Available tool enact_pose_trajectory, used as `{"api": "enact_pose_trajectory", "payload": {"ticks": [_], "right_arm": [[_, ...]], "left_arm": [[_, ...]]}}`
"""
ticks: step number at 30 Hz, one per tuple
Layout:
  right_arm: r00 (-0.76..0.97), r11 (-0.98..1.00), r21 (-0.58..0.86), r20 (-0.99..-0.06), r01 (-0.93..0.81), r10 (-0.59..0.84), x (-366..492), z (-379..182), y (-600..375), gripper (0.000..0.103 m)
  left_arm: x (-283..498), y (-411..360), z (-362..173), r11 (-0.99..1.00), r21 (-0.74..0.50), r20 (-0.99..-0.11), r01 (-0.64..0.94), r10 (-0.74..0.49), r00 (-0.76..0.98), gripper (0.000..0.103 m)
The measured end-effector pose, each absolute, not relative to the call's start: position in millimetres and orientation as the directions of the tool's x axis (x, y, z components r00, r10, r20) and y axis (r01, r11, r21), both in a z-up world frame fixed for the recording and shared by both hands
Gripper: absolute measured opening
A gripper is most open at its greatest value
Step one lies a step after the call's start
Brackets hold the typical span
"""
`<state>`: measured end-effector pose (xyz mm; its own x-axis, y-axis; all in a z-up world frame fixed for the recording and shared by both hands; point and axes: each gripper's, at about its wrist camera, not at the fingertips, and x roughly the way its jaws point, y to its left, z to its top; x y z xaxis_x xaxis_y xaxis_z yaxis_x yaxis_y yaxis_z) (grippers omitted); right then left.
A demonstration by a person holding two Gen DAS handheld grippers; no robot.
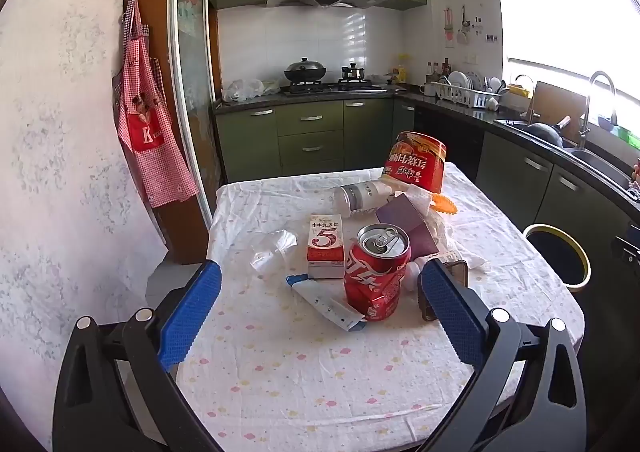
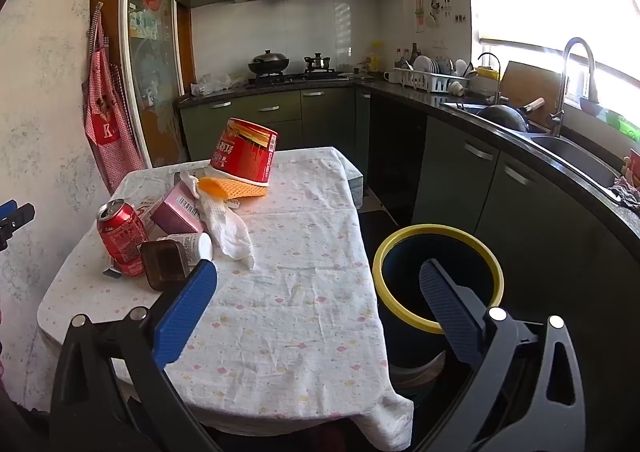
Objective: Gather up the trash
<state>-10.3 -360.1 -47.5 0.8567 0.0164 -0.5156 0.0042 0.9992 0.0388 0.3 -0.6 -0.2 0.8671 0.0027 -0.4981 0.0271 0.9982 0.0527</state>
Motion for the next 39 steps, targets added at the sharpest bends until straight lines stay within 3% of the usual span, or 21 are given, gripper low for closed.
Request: {"api": "enact_pose_trajectory", "payload": {"ticks": [39], "right_arm": [[0.851,0.999,0.043,-0.525,0.014,0.011,-3,-53,-363,0.097]], "left_arm": [[2,-4,-3,0.997,0.037,-0.511,0.062,-0.035,0.859,0.099]]}}
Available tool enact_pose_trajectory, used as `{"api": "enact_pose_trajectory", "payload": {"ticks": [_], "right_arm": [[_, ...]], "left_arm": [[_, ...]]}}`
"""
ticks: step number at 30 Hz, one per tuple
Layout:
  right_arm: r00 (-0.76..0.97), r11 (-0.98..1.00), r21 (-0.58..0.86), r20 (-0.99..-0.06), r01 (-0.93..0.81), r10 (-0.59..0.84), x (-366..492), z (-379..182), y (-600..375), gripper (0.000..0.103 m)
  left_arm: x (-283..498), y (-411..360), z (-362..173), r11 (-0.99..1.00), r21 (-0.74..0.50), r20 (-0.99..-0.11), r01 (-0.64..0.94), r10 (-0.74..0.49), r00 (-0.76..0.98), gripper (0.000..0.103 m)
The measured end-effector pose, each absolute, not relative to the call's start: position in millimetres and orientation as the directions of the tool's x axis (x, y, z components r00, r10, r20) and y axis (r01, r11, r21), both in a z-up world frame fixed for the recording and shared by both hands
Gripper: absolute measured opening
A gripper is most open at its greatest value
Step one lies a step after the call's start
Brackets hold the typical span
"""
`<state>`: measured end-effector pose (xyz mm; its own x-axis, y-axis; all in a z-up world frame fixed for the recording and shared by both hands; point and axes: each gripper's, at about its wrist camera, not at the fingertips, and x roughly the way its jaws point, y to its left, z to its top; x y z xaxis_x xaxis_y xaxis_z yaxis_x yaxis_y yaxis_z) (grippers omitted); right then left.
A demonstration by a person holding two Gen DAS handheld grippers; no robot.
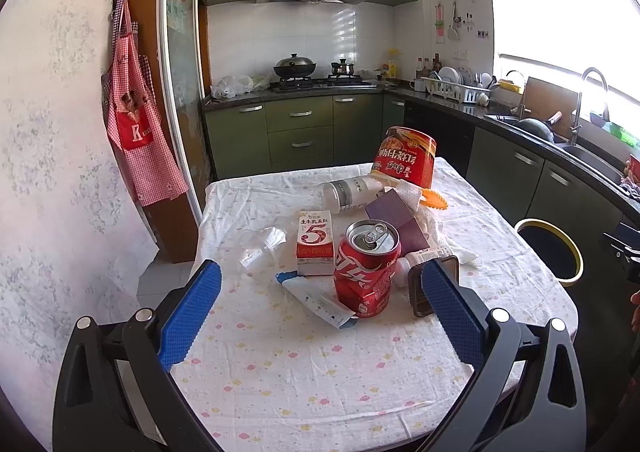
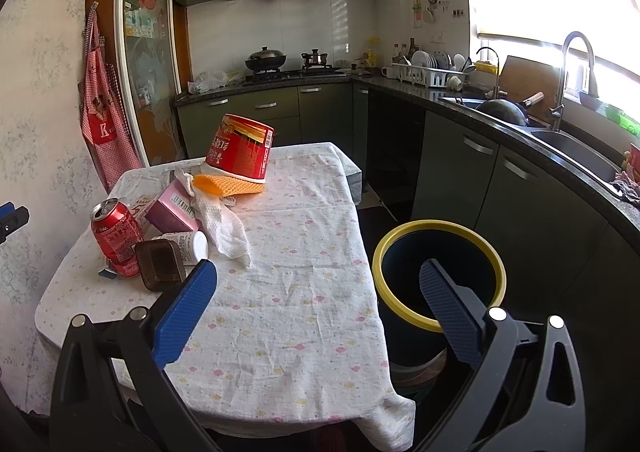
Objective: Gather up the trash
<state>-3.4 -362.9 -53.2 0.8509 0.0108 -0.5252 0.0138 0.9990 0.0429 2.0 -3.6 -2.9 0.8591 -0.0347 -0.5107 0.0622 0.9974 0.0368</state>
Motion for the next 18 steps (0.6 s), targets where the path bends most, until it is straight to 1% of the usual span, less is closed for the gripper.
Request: {"api": "enact_pose_trajectory", "payload": {"ticks": [18], "right_arm": [[0.848,0.999,0.043,-0.53,0.016,0.009,-1.2,-54.9,-362.8,0.097]], "left_arm": [[2.8,-3.8,-6.3,0.997,0.042,-0.516,0.068,-0.037,0.856,0.099]]}}
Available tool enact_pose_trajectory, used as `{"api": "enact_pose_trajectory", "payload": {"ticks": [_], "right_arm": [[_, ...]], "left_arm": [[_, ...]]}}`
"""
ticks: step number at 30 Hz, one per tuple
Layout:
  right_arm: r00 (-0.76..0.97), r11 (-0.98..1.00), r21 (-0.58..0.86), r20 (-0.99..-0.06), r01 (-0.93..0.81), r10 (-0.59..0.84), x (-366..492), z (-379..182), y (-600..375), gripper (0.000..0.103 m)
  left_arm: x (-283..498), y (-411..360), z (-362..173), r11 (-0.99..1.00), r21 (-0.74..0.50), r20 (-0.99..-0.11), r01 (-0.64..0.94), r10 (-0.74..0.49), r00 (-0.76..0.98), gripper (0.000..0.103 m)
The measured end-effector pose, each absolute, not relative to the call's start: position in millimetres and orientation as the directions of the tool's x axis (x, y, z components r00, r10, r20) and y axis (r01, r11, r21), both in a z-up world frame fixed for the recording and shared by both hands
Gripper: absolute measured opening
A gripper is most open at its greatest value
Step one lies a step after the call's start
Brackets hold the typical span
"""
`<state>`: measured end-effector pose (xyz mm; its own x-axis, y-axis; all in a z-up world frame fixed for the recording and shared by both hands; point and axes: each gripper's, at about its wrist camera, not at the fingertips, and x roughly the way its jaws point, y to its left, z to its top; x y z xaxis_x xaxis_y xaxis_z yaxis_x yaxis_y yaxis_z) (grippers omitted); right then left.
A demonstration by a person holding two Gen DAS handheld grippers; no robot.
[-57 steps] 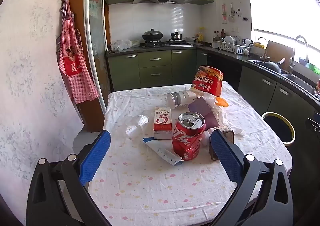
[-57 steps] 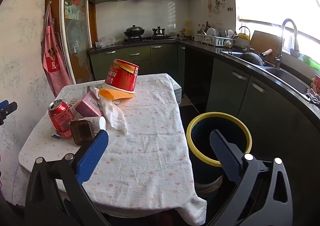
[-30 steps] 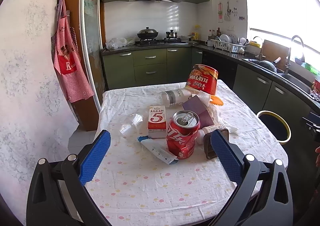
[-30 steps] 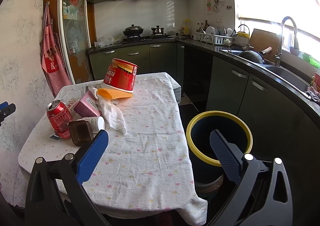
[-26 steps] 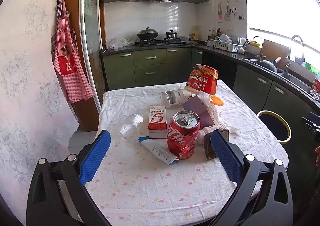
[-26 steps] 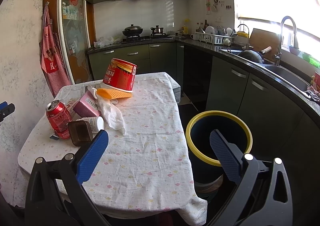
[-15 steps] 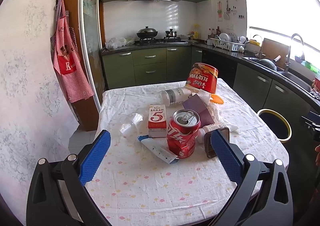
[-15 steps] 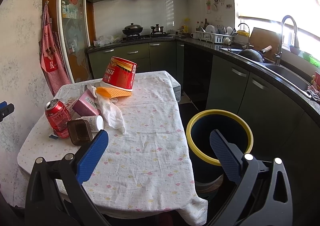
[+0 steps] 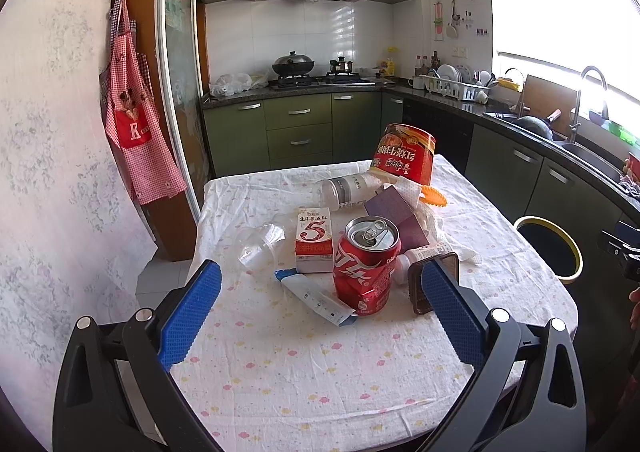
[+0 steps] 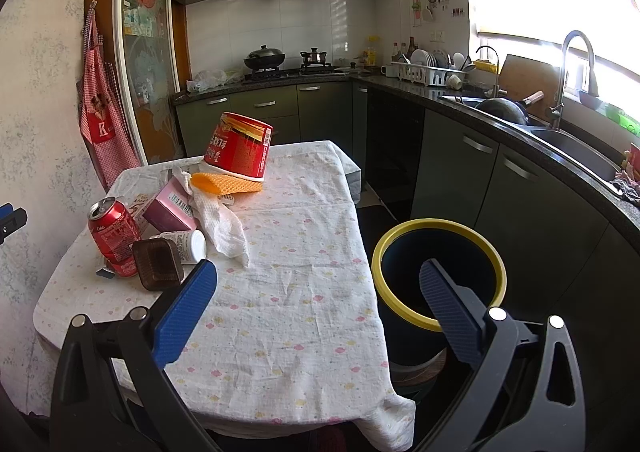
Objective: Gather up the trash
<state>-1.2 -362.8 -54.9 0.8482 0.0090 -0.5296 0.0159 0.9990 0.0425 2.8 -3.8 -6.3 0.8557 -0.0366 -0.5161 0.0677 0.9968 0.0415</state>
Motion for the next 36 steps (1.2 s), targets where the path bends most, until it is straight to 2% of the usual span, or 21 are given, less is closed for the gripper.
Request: {"api": "enact_pose_trajectory", "payload": {"ticks": [36], "right_arm": [[0.842,0.999,0.037,-0.539,0.019,0.004,4,-58,-361,0.097]], "left_arm": [[15,-2,-14,0.997,0.041,-0.541,0.063,-0.03,0.84,0.099]]}}
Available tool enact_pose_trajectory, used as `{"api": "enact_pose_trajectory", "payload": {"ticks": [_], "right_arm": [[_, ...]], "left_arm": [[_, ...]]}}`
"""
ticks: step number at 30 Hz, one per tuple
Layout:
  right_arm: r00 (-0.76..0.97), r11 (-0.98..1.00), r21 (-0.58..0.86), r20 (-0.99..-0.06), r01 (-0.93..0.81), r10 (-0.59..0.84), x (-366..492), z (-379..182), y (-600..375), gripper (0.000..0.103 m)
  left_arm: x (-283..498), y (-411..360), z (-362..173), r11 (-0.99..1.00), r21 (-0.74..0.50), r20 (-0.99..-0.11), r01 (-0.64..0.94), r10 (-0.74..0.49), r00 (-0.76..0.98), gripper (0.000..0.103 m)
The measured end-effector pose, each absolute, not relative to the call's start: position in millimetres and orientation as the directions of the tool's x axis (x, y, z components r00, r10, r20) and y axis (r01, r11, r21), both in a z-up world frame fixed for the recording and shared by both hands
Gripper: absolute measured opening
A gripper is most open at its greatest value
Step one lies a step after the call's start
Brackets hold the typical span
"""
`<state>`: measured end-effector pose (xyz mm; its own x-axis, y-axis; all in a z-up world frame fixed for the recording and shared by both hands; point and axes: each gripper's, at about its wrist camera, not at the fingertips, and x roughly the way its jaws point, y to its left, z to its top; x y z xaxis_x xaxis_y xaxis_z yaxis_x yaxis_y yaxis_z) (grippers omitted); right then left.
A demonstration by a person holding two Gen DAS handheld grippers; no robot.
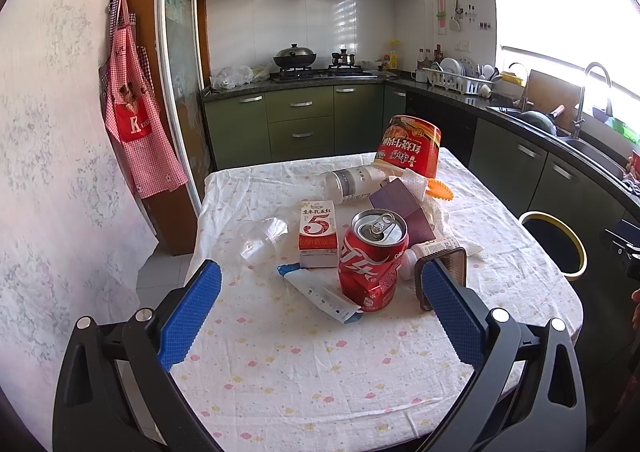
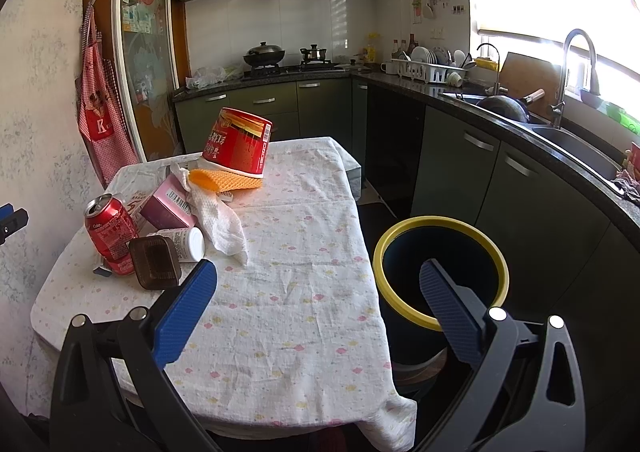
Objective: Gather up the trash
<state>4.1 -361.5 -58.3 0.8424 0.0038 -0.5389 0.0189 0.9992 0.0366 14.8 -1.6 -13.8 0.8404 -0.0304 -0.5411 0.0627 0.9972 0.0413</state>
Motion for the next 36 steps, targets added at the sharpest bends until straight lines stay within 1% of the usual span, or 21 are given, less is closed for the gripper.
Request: {"api": "enact_pose_trajectory", "payload": {"ticks": [9,14,20,22,30,34,35,36], "right_arm": [[0.831,1.0,0.027,-0.556,0.012,0.005,11,-66,-362,0.097],[0.844,0.998,-0.049,-0.537,-0.039,0.007,26,-53,-352,0.097],[0.845,0.971,-0.099,-0.517,-0.218,0.137,71,-20,-330,0.097],[0.828,0.95,-0.104,-0.525,-0.294,0.199,93,-14,-320,0.097],[0.701,0.868,-0.03,-0.604,-0.495,0.379,208,3,-291,0.097],[0.626,0.838,0.007,-0.661,-0.546,0.414,259,4,-277,0.096],[0.612,0.832,0.011,-0.672,-0.555,0.418,271,5,-273,0.094],[0.598,0.826,0.017,-0.681,-0.564,0.422,282,5,-269,0.088]], "left_arm": [[29,-5,-23,0.996,0.044,-0.57,0.073,-0.035,0.821,0.099],[49,-3,-27,0.996,0.047,-0.581,0.079,-0.037,0.813,0.099],[95,12,-22,0.998,0.059,-0.559,0.029,0.009,0.829,0.099],[114,17,-23,0.998,0.064,-0.559,0.016,0.022,0.829,0.099],[180,36,-30,0.996,0.093,-0.568,-0.014,0.064,0.821,0.099],[203,37,-36,0.996,0.09,-0.577,0.002,0.051,0.815,0.099],[209,36,-38,0.996,0.092,-0.58,0.007,0.048,0.813,0.099],[212,34,-41,0.995,0.096,-0.583,0.012,0.047,0.811,0.099]]}}
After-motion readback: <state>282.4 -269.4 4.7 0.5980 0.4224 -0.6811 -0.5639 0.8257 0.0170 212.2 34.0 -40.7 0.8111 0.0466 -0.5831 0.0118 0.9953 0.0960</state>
